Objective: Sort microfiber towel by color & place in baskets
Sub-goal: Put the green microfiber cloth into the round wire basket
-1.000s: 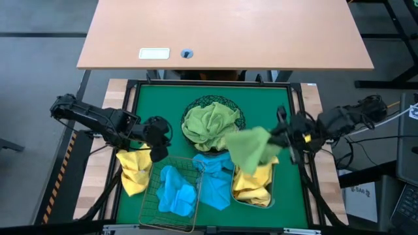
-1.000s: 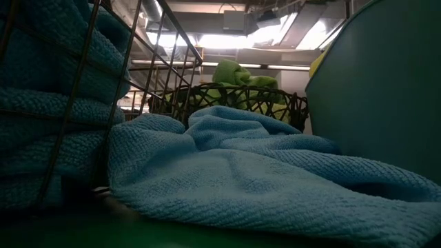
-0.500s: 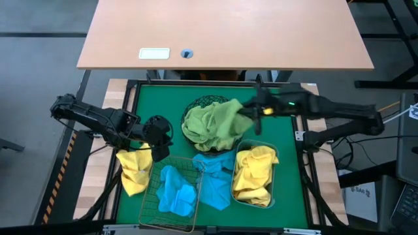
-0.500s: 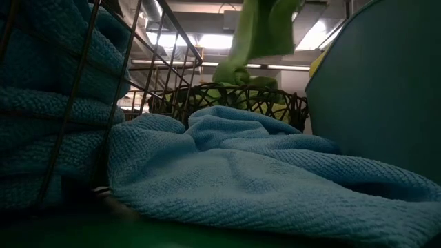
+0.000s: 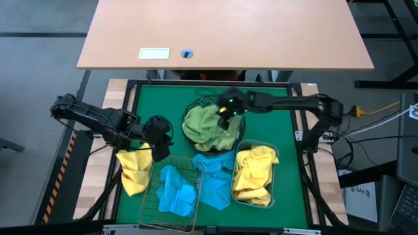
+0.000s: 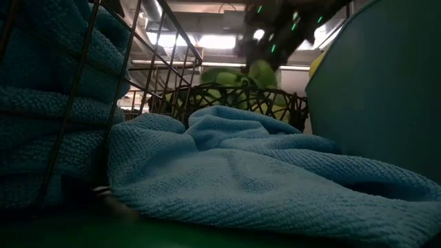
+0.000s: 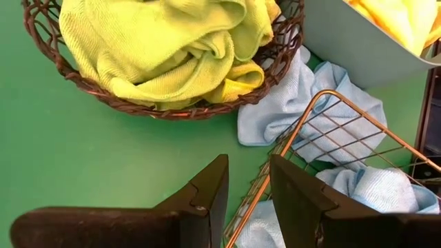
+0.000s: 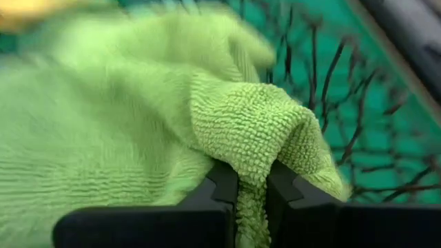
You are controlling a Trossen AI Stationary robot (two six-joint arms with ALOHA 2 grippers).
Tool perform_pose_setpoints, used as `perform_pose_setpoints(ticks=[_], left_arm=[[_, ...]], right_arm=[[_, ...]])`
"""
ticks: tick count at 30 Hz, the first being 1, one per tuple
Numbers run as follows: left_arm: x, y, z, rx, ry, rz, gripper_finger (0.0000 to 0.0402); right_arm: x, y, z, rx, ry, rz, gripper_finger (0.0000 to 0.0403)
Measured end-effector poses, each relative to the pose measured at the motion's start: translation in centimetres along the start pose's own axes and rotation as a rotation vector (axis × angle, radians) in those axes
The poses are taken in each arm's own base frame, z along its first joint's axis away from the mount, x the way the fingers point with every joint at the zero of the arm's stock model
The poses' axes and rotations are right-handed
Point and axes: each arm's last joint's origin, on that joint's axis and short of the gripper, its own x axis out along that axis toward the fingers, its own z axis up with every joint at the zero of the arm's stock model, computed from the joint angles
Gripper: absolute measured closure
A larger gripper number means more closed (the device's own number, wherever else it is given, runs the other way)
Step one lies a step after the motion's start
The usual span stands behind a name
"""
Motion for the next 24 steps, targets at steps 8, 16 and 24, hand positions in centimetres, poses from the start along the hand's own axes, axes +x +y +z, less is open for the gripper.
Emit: perform_pose_setpoints(ticks=[8, 16, 24], left_arm=[[0.0, 0.0, 0.0, -0.002, -0.004, -0.004, 0.03], [0.0, 0.0, 0.1, -0.002, -0.004, -0.004, 0.03], [0.0, -0.1, 0.1, -0.003, -0.007, -0.007, 0.03]], right_arm=[[6.9, -1.0, -3.4, 0.03, 0.18, -0.007, 0.0377], [7.3, -1.0, -3.6, 0.03, 0.179, -0.016, 0.0377], [7.0, -0.9, -3.1, 0.074, 0.134, -0.005, 0.0376]])
